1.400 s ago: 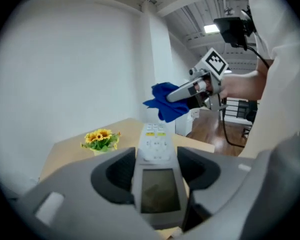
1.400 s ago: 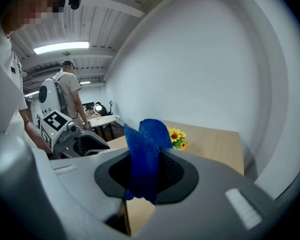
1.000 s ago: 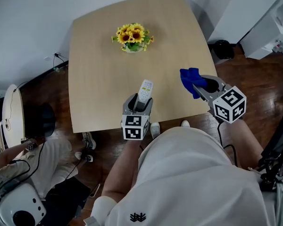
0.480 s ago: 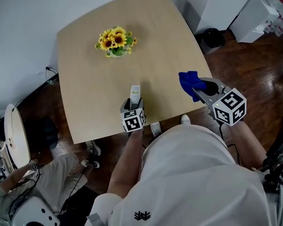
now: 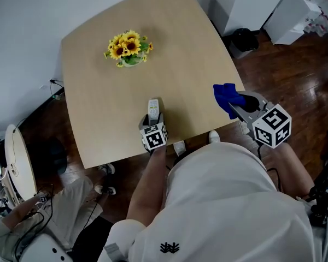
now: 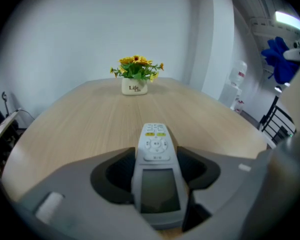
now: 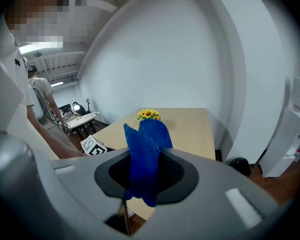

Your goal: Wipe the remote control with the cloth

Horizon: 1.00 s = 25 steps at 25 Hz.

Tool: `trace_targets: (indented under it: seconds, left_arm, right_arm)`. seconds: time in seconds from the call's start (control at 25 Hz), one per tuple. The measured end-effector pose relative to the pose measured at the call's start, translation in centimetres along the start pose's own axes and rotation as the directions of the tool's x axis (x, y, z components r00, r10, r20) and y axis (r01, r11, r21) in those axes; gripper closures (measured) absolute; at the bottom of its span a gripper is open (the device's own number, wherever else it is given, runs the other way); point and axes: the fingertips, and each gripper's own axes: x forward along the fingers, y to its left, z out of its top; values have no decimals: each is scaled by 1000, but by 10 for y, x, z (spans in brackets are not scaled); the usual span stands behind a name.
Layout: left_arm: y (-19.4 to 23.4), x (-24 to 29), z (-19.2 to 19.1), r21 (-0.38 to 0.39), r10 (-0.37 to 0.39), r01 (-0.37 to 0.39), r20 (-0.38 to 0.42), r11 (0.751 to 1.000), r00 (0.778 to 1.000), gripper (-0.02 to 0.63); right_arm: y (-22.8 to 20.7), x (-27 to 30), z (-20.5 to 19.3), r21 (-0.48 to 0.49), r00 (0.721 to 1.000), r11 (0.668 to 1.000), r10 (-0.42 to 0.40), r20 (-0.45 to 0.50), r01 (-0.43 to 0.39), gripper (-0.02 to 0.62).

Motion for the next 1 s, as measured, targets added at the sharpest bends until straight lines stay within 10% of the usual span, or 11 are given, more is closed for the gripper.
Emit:
trace_targets:
  seconds: [1.0]
  left_arm:
    - [19, -44, 14, 72, 47, -52, 78, 996, 996, 296]
  right_arm:
    - [3, 2, 1, -30, 995, 995, 93, 44, -92, 511]
